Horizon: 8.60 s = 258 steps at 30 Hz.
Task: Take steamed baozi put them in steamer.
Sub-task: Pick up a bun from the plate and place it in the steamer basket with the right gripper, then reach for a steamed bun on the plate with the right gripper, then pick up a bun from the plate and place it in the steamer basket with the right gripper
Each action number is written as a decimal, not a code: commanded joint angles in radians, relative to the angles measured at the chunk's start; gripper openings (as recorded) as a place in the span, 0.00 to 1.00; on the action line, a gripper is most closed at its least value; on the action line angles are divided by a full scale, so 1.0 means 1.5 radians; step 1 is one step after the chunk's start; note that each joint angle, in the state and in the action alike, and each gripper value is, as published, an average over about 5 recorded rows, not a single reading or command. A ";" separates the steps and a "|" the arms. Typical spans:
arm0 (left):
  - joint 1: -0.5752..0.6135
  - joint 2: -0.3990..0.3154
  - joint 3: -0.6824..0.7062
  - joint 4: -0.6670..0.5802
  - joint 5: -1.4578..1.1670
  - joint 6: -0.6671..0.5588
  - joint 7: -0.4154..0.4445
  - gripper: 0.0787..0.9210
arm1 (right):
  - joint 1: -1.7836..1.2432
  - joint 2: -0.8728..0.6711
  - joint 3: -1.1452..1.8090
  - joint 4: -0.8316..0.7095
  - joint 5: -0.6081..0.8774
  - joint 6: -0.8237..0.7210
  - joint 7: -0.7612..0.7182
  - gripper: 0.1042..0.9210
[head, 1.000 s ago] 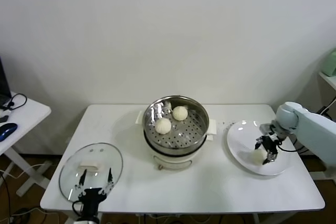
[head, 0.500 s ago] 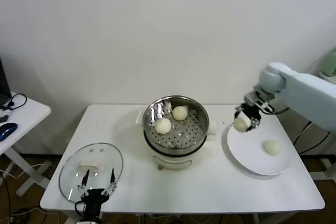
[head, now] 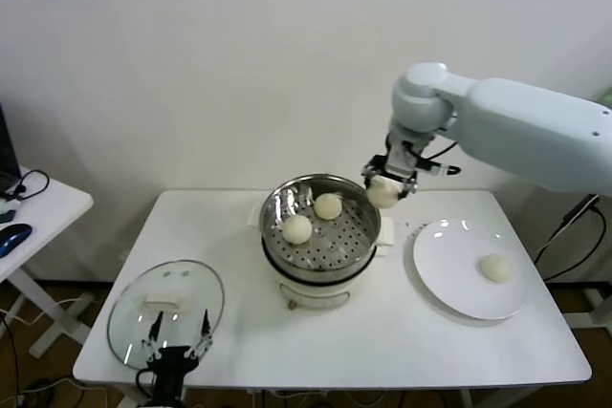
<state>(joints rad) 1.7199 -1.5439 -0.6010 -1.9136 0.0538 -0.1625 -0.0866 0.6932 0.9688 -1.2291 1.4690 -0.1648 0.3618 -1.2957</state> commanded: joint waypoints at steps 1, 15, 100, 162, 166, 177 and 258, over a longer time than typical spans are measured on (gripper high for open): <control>0.008 0.003 -0.002 -0.008 -0.001 0.001 0.003 0.88 | -0.054 0.138 0.012 0.040 -0.079 0.037 0.000 0.73; 0.012 0.005 -0.012 0.005 -0.005 -0.005 0.004 0.88 | -0.155 0.170 0.010 0.000 -0.120 0.066 0.006 0.73; 0.009 0.012 -0.019 -0.018 -0.013 0.010 0.016 0.88 | -0.416 -0.206 0.319 -0.430 -0.080 -0.119 0.029 0.88; 0.011 0.005 -0.014 -0.006 -0.002 0.007 0.012 0.88 | -0.493 -0.085 0.480 -0.575 -0.178 -0.100 0.049 0.77; 0.012 0.005 -0.014 -0.006 -0.003 0.006 0.011 0.88 | -0.479 -0.089 0.465 -0.572 -0.148 -0.108 0.049 0.77; 0.024 0.004 -0.012 -0.004 -0.004 -0.003 0.004 0.88 | -0.436 -0.102 0.398 -0.540 -0.070 -0.127 0.046 0.75; -0.040 0.006 0.013 -0.011 -0.020 0.024 0.011 0.88 | -0.039 0.176 -0.339 -0.397 0.731 -0.383 0.123 0.73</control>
<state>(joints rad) 1.6640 -1.5344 -0.5822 -1.9301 0.0221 -0.1285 -0.0710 0.6434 1.2329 -1.7477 0.8815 0.9537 -0.2153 -1.1160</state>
